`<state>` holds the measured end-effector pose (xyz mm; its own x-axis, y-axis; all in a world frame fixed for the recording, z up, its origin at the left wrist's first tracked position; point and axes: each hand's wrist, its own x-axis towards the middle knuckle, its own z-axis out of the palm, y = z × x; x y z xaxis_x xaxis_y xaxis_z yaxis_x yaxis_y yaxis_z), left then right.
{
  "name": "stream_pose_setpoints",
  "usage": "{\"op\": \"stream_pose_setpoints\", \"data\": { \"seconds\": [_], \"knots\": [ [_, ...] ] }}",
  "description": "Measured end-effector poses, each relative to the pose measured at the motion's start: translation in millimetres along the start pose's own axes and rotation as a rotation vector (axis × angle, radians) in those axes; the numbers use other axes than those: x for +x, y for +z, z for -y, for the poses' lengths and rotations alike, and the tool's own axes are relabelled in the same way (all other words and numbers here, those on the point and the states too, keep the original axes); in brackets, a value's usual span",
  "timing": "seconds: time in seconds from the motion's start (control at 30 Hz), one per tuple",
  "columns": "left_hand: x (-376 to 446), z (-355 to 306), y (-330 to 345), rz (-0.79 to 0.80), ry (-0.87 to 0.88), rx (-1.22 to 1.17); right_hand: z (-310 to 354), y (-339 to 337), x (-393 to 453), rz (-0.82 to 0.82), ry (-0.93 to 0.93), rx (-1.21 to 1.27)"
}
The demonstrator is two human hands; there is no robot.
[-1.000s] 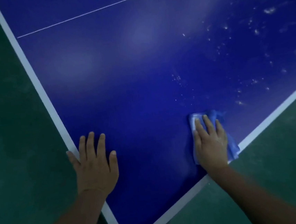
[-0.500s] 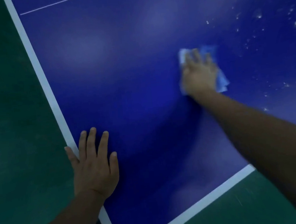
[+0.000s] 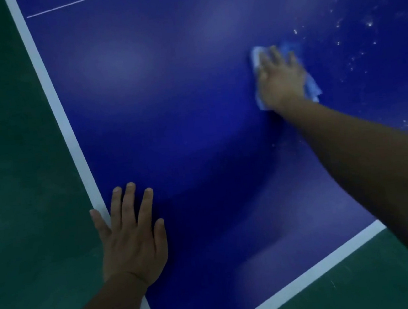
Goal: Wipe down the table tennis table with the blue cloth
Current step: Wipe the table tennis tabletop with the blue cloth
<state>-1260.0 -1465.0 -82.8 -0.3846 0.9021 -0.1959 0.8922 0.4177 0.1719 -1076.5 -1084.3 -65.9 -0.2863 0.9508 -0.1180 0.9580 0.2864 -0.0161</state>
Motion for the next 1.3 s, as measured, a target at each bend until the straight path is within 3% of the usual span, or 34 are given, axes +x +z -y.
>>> {"op": "stream_pose_setpoints", "data": {
  "seconds": [0.03,0.1,0.2,0.27,0.33,0.4,0.53,0.6,0.67,0.77,0.83,0.9,0.97,1.03,1.1,1.17,1.3],
  "knots": [
    [0.2,0.0,0.3,0.004,0.0,0.003,-4.2,-3.7,6.4,-0.024,0.173,0.119],
    [0.4,1.0,0.9,0.009,0.001,0.009,23.1,-1.5,0.4,-0.067,0.239,0.163],
    [0.8,-0.1,0.6,-0.002,0.001,0.023,103.5,13.6,-35.8,-0.109,-0.171,0.098],
    [0.7,-0.3,0.7,-0.001,0.001,0.041,140.2,23.8,-60.3,-0.046,-0.417,0.088],
    [1.8,0.3,0.8,0.0,0.002,0.041,132.2,21.6,-44.1,-0.016,-0.482,0.034],
    [1.4,0.4,1.1,0.001,0.008,0.037,97.4,16.1,-7.8,-0.078,-0.332,-0.074],
    [1.1,0.8,0.2,-0.011,0.015,0.01,23.5,0.2,23.3,-0.054,0.341,0.194],
    [1.0,2.3,0.6,-0.015,0.021,0.015,31.6,2.8,13.4,-0.055,0.44,0.239],
    [1.7,2.4,1.0,-0.016,0.027,0.03,66.2,11.6,-2.9,-0.086,0.278,0.189],
    [2.3,1.3,1.3,-0.003,0.023,0.04,136.9,25.1,-34.6,-0.058,-0.296,0.063],
    [2.1,1.4,0.6,0.012,0.017,0.049,148.0,24.0,-35.0,0.037,-0.564,-0.011],
    [1.9,1.2,0.3,0.019,0.013,0.041,113.2,16.8,-11.7,-0.001,-0.539,-0.125],
    [2.1,0.4,-1.0,0.028,0.007,0.024,48.5,10.4,8.8,-0.037,-0.27,-0.139],
    [2.5,-0.7,-2.3,0.042,-0.001,0.008,-21.1,0.5,8.1,-0.015,0.041,0.015],
    [2.8,-1.5,-3.1,0.054,-0.008,0.001,-46.1,-4.5,-15.0,-0.022,0.212,0.147],
    [2.6,-1.5,-3.3,0.064,-0.01,0.019,-24.5,7.2,-52.0,-0.041,0.146,0.089],
    [2.0,-2.2,-1.9,0.044,-0.02,0.022,41.6,35.3,-159.4,-0.008,-0.453,0.022]
  ]
}}
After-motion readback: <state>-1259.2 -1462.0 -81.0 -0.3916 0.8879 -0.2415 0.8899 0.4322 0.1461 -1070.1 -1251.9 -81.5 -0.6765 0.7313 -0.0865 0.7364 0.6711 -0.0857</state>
